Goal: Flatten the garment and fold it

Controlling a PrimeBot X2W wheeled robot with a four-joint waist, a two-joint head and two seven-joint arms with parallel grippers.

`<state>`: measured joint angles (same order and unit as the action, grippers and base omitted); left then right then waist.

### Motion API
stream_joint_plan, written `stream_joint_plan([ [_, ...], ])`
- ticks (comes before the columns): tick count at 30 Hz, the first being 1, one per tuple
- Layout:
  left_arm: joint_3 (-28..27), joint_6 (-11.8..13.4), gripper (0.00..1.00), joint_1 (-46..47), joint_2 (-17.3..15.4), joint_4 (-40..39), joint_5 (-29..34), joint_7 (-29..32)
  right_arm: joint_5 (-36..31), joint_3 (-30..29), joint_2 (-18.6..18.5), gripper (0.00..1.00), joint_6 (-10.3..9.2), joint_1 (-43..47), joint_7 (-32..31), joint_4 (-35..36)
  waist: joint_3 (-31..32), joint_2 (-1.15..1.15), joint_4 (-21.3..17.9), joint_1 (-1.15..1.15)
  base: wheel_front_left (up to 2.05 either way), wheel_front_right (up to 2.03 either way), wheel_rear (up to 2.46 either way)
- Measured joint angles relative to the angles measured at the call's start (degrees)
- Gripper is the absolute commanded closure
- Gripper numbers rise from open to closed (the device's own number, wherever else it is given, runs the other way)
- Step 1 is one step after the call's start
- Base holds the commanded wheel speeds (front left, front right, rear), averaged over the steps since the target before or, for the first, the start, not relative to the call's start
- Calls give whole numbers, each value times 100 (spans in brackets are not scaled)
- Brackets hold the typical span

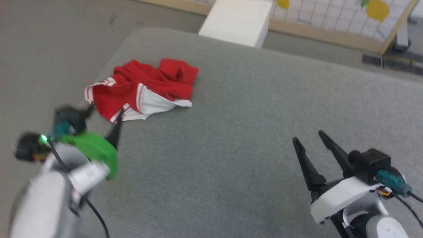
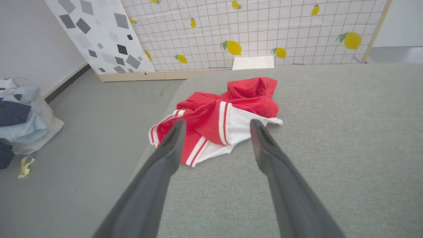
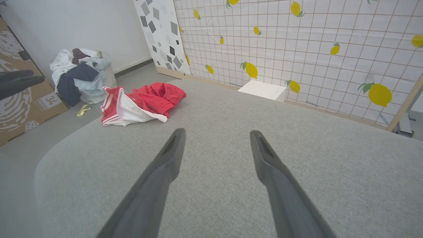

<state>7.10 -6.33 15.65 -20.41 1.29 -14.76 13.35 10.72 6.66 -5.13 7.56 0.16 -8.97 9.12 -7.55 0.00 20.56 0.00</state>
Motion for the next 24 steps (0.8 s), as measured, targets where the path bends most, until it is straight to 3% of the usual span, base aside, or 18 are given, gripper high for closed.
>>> stream_joint_plan([
  [5,23,-74,0,1044,-522,591,-575,497,-64,-65,-155,0,0,-133,-75,259,-413,0,-184,1,0,0,0],
  [8,151,-76,0,1510,-649,1214,-826,787,-100,-111,-199,0,1,-226,-109,365,-679,0,-319,1,0,0,0],
  [24,746,-101,0,2626,-528,3439,-862,642,-304,-316,-285,0,1,-237,-110,710,-1621,0,-894,1,0,0,0],
])
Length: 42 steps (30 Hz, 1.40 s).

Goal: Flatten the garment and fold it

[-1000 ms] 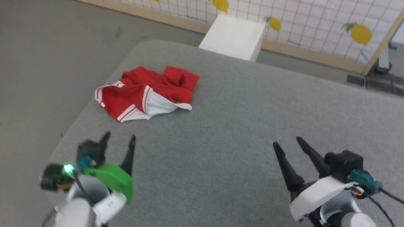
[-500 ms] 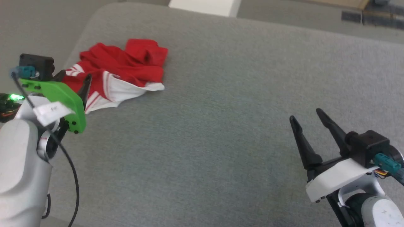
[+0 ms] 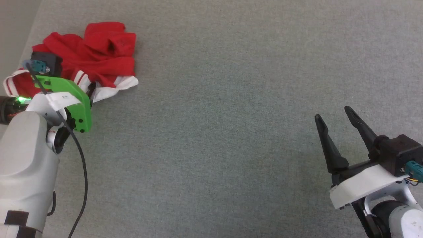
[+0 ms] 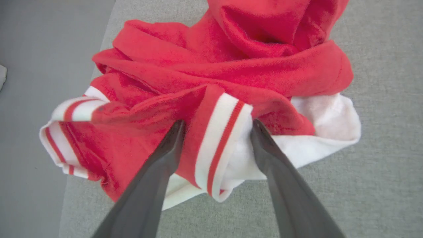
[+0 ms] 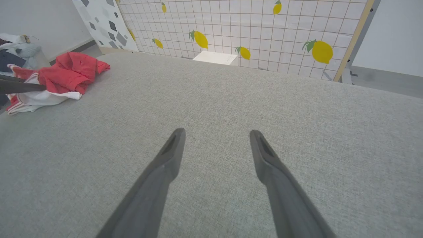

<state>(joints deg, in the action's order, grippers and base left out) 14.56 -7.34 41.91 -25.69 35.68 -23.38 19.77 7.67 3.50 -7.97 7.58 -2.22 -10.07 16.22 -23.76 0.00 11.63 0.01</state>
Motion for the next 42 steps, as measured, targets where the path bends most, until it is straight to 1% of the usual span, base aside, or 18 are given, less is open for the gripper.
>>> stream_joint_plan([
  [6,198,0,0,226,14,620,45,358,-15,1,12,0,0,9,-36,87,-111,0,-33,0,0,0,0],
  [7,231,0,56,280,14,667,43,401,-15,1,13,0,0,9,-53,107,-126,0,-33,0,0,0,0],
  [8,247,0,100,309,15,692,29,413,-16,1,13,0,0,9,-54,120,-137,0,-33,0,0,0,0],
  [10,275,-1,100,340,25,755,-27,412,-16,-5,11,0,0,10,-59,142,-158,0,-30,0,0,0,0],
  [15,347,-1,100,342,23,805,-52,99,-23,-40,5,0,0,44,-59,140,-130,0,-4,0,0,0,0],
  [19,434,-1,100,325,-43,788,-76,-368,-10,-1,20,0,0,114,-56,54,38,0,7,0,0,0,0],
  [23,488,-1,100,320,-169,586,-94,-915,63,3,65,0,0,115,-35,-145,304,0,15,-1,0,0,0],
  [26,800,-1,100,289,-245,270,-221,-1024,145,27,105,0,0,146,3,-314,551,0,28,-1,0,0,0],
  [31,1132,-1,100,353,-624,-492,-590,-1227,268,71,166,0,0,251,60,-582,1026,0,44,-1,0,0,0],
  [33,1247,-1,100,407,-714,-832,-790,-1222,302,85,187,0,0,257,107,-679,1208,0,44,-2,0,0,0],
  [38,1390,-1,100,597,-869,-1621,-1156,-1176,350,77,282,0,0,263,199,-849,1660,0,12,-1,0,0,0],
  [42,1413,-1,100,766,-847,-2132,-1385,-1068,379,-12,304,0,0,261,259,-943,1934,0,-65,-2,0,0,0],
])
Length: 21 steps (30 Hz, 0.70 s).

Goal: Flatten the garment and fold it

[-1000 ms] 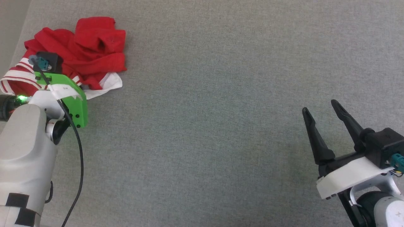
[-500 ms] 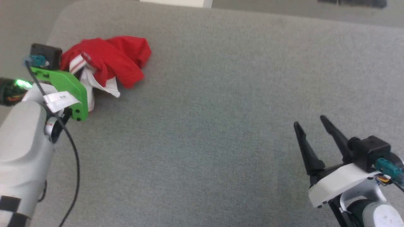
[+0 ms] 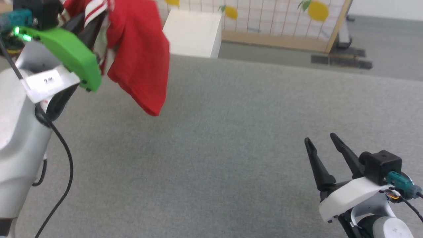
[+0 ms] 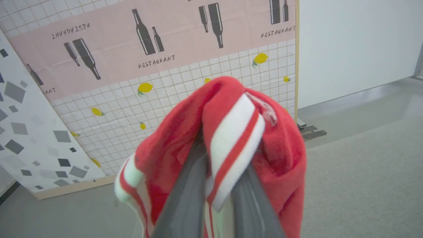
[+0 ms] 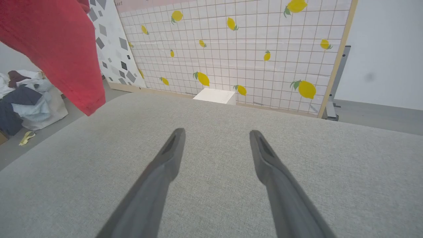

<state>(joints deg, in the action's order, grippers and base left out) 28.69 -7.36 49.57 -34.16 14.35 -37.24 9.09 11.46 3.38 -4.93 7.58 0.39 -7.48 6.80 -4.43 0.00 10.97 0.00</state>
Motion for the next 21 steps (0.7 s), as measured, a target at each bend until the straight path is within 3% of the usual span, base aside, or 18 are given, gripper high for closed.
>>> stream_joint_plan([
  [4,30,34,100,109,193,-415,-172,219,13,-80,4,0,-1,-20,47,-32,178,0,-191,0,0,0,0],
  [10,90,376,100,166,723,-756,-370,301,12,-144,-2,0,-1,-124,97,-21,274,0,-614,0,0,0,0],
  [18,479,1107,100,-294,1689,-613,-353,74,-47,-141,-15,0,0,-237,149,8,217,0,-1257,0,0,0,0],
  [21,770,1332,100,-776,1831,-403,-235,36,-62,-129,-8,0,0,-302,187,19,155,0,-1491,0,0,0,0],
])
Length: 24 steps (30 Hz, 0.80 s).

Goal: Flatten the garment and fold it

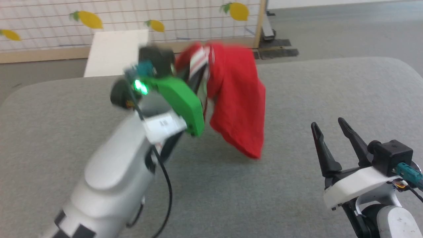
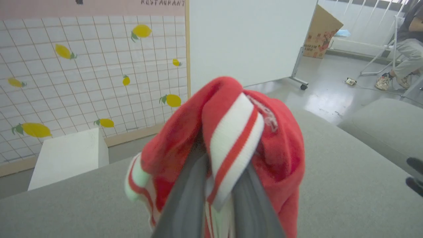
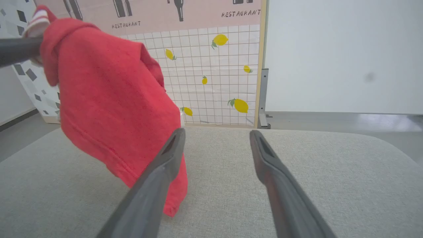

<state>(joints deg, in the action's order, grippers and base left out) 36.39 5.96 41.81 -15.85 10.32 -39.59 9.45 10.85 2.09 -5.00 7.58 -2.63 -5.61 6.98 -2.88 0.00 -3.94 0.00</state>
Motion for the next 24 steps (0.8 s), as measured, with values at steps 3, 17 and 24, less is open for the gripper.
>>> stream_joint_plan([
  [3,303,114,100,-477,22,187,171,-22,-34,-34,5,0,-1,-3,48,0,-93,0,-201,0,0,0,0],
  [17,1126,-290,0,-1294,-49,1058,288,105,-125,70,81,0,0,-8,108,-158,-619,0,-318,0,0,0,0],
  [24,1060,-345,0,-1241,-111,703,272,5,-122,-5,92,0,0,9,52,-330,-306,0,-93,0,0,0,0],
])
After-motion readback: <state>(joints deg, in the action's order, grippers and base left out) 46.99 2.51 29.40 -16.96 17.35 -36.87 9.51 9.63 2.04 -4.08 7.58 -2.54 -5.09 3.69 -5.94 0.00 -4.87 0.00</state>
